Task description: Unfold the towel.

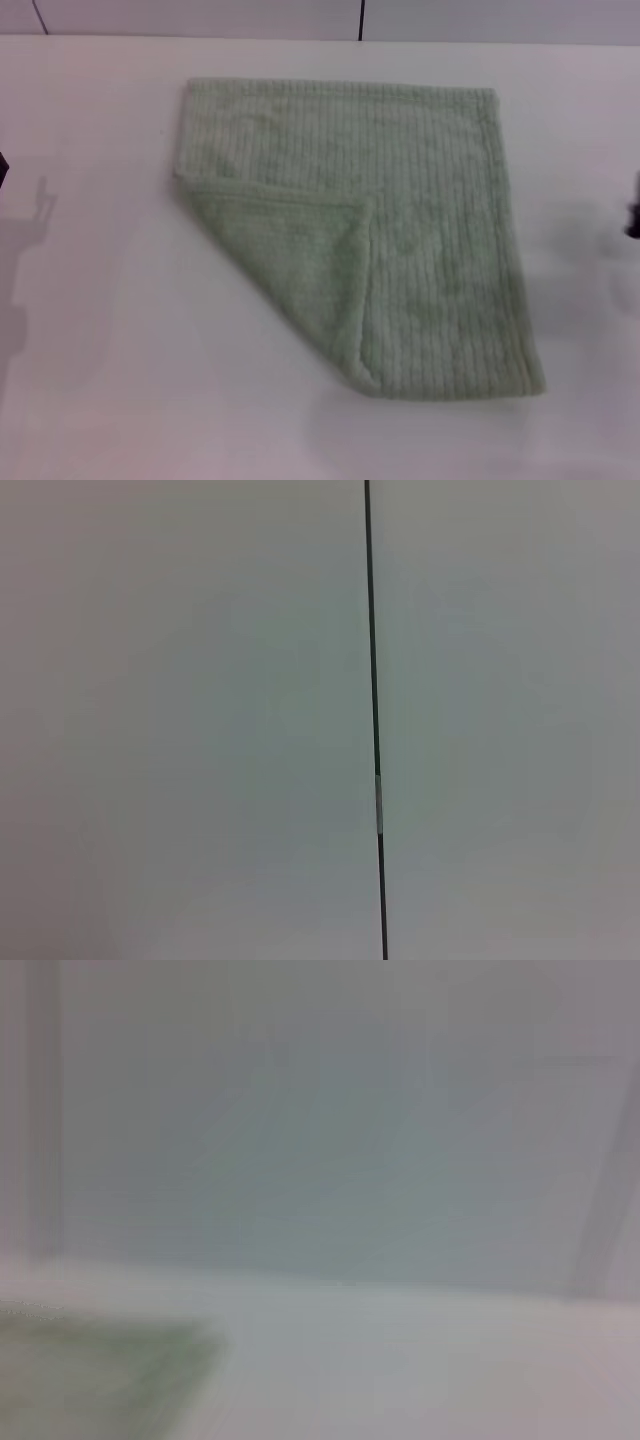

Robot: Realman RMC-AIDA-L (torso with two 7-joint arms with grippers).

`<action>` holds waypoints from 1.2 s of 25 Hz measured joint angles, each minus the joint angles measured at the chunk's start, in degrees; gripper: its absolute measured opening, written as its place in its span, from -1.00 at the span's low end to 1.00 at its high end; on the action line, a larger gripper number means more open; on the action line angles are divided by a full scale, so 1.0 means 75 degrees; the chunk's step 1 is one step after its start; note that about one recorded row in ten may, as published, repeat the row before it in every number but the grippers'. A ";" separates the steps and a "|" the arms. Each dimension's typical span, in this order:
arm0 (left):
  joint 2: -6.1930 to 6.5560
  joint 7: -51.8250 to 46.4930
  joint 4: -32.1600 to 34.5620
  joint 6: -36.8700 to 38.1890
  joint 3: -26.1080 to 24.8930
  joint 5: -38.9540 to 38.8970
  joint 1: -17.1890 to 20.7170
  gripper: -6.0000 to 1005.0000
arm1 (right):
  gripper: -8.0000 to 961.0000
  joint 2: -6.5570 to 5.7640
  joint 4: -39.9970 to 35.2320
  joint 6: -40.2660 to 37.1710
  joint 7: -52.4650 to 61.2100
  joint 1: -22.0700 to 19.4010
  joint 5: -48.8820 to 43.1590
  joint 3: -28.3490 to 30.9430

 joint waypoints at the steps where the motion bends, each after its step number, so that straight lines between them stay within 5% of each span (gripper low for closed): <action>1: 0.0000 -0.0001 0.0003 -0.0001 -0.0004 -0.0002 -0.0001 0.65 | -0.99 -0.0002 0.0700 0.1335 0.0138 0.0009 0.0192 -0.0225; 4: 0.0000 -0.0003 0.0005 -0.0027 -0.0013 -0.0002 -0.0027 0.65 | -0.99 0.0037 0.2438 0.4824 0.0442 0.0193 0.1459 -0.1009; 5: 0.0000 -0.0003 0.0005 -0.0027 -0.0013 -0.0002 -0.0027 0.65 | -0.99 0.0037 0.2438 0.4824 0.0442 0.0193 0.1459 -0.1009; 9: 0.0000 -0.0005 0.0005 -0.0060 -0.0015 0.0000 -0.0065 0.65 | -0.92 0.0033 0.3867 0.7616 0.0480 0.0427 0.2547 -0.1921; 12: 0.0000 -0.0007 -0.0014 -0.0062 0.0010 0.0001 -0.0081 0.65 | -0.83 0.0014 0.3882 0.8010 0.0738 0.0331 0.2797 -0.2047; 13: 0.0000 -0.0007 -0.0032 -0.0062 0.0019 -0.0002 -0.0087 0.65 | -0.79 -0.0056 0.3709 0.8017 0.0911 0.0228 0.2855 -0.2118; 14: 0.0000 -0.0007 -0.0032 -0.0062 0.0019 -0.0002 -0.0087 0.65 | -0.76 -0.0374 0.2899 0.7507 0.1047 -0.0124 0.2743 -0.2160; 15: 0.0000 -0.0008 -0.0047 -0.0060 0.0025 -0.0002 -0.0091 0.65 | -0.73 -0.0374 0.2899 0.7507 0.1047 -0.0124 0.2743 -0.2160; 16: 0.0002 -0.0008 -0.0076 -0.0045 0.0033 -0.0001 -0.0103 0.65 | -0.70 -0.0592 0.2279 0.7012 0.0932 -0.0330 0.2631 -0.2036; 17: 0.0006 -0.0008 -0.0079 -0.0039 0.0030 -0.0005 -0.0110 0.65 | -0.67 -0.0808 0.0550 0.5382 0.0297 -0.0608 0.2339 -0.1378; 18: 0.0006 -0.0008 -0.0079 -0.0039 0.0030 -0.0005 -0.0110 0.65 | -0.59 -0.0808 0.0550 0.5382 0.0297 -0.0608 0.2339 -0.1378; 19: 0.0007 -0.0008 -0.0082 -0.0035 0.0031 0.0001 -0.0118 0.65 | -0.52 -0.0797 -0.0233 0.4319 -0.0087 -0.0644 0.2151 -0.0896; 24: 0.0007 -0.0015 -0.0078 -0.0051 0.0059 -0.0002 -0.0133 0.65 | -0.22 -0.0089 -0.2567 -0.1386 -0.1334 -0.0177 0.1804 0.1619; 29: 0.0000 -0.0183 -0.0043 -0.0065 0.0113 0.0000 -0.0132 0.65 | -0.21 -0.0046 -0.3528 -0.5477 -0.1179 0.1022 0.1856 0.3469; 30: 0.0000 -0.0183 -0.0043 -0.0065 0.0113 0.0000 -0.0132 0.65 | -0.35 -0.0050 -0.3571 -0.6244 -0.1119 0.1310 0.1845 0.3807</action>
